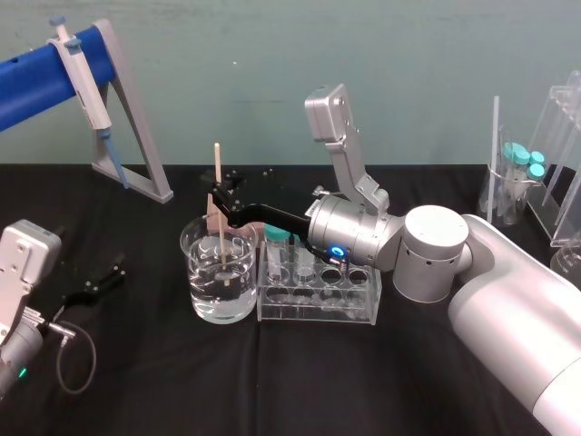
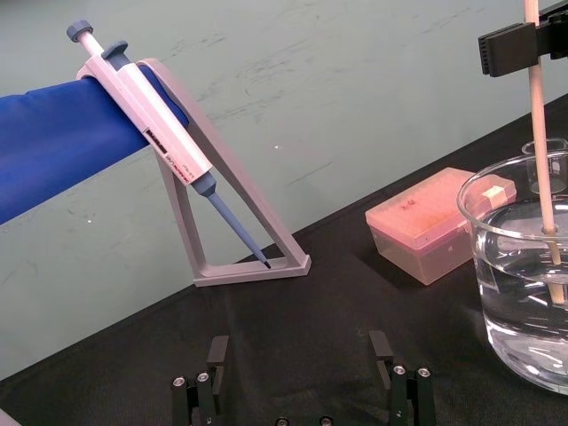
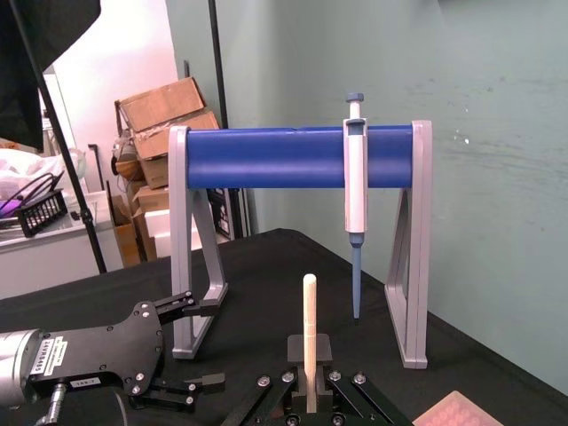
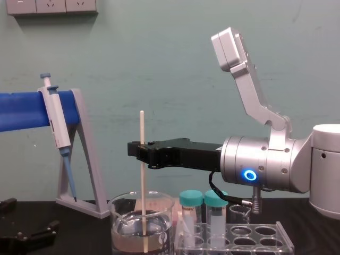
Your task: Hold the thermometer with one hand and immerse one end into the beaker, then reinsert it into the test tube rack.
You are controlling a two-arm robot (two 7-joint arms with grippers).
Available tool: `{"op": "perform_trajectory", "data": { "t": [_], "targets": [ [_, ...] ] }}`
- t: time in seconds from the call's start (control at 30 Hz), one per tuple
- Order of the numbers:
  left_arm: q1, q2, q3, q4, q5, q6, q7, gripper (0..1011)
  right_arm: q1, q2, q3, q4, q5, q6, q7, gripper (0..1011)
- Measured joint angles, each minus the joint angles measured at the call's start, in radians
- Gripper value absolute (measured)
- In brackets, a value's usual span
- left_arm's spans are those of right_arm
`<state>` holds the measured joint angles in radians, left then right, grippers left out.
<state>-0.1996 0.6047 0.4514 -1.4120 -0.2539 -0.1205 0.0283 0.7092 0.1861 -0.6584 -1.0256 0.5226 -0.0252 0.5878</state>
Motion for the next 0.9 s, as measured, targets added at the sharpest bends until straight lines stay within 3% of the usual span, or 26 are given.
{"op": "perform_trajectory", "data": {
  "t": [0.9],
  "targets": [
    [0.000, 0.000, 0.000, 0.000, 0.000, 0.000, 0.000, 1004, 0.000, 0.000, 0.000, 0.000, 0.000, 0.000, 0.000, 55]
  ]
}}
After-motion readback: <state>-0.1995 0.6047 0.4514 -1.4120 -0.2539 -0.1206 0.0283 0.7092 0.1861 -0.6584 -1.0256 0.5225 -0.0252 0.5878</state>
